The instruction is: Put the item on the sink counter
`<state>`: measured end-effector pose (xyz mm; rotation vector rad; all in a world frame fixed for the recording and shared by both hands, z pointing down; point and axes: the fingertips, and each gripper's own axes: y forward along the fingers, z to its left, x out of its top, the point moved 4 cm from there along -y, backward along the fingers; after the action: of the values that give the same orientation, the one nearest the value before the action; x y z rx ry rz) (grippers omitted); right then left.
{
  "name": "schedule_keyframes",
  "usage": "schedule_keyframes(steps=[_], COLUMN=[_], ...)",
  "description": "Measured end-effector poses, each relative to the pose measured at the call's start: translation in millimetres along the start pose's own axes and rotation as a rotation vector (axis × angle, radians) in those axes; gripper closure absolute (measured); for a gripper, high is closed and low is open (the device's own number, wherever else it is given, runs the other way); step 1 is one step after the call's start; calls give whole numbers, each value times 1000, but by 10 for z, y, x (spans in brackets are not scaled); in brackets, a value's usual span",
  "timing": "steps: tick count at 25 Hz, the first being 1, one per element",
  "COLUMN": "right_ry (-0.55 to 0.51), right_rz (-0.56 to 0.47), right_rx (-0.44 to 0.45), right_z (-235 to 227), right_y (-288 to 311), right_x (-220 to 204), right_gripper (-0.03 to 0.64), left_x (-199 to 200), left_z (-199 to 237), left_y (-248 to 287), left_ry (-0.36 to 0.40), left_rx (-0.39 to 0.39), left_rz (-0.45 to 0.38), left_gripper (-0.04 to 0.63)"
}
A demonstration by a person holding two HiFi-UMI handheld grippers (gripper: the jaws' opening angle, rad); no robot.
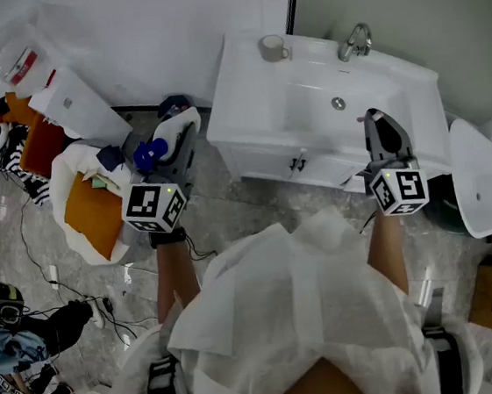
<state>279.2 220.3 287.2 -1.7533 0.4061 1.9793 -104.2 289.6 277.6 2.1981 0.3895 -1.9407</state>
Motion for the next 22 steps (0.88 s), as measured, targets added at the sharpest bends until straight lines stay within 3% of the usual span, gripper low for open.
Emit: schedule_keyframes(steps=[22], right_ry=[31], right_rz=[3], right_rx=[26], right_z=[256], right_y=[195], right_x=[0], right_gripper=[598], left_x=[-73], left_z=[283], left_y=[-102], left_ry=[-8], left_rx=[-8], left_rz=[1], left_gripper=[390])
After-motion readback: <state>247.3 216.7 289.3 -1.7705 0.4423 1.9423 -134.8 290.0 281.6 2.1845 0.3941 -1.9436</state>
